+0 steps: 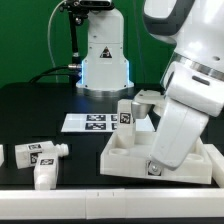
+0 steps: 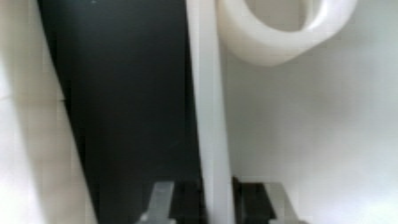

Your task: Assemble square table

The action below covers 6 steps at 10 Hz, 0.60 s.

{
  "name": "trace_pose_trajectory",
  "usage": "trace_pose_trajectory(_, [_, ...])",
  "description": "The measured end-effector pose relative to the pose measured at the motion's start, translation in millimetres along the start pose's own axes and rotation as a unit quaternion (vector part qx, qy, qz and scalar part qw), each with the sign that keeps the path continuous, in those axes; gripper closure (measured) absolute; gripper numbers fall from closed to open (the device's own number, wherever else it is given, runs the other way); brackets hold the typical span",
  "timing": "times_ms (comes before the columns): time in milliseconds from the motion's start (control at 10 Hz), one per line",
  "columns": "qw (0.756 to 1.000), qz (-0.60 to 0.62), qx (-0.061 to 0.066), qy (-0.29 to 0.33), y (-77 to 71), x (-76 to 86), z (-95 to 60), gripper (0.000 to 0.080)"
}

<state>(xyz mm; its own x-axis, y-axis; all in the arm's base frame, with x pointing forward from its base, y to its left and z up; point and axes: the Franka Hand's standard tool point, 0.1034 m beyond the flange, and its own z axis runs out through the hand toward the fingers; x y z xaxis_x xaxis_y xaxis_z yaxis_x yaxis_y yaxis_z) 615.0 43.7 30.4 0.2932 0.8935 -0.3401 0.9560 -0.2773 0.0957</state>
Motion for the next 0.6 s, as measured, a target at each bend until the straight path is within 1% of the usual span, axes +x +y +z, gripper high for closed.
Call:
trace_pose_trajectory(200, [1.0, -0.026, -0.012, -0.011, 13.1, 8.3, -5.9, 0.074])
trace_pose_trajectory(600, [1.0, -0.025, -0.01, -0.014, 14.0, 3.3, -2.2, 0.0741])
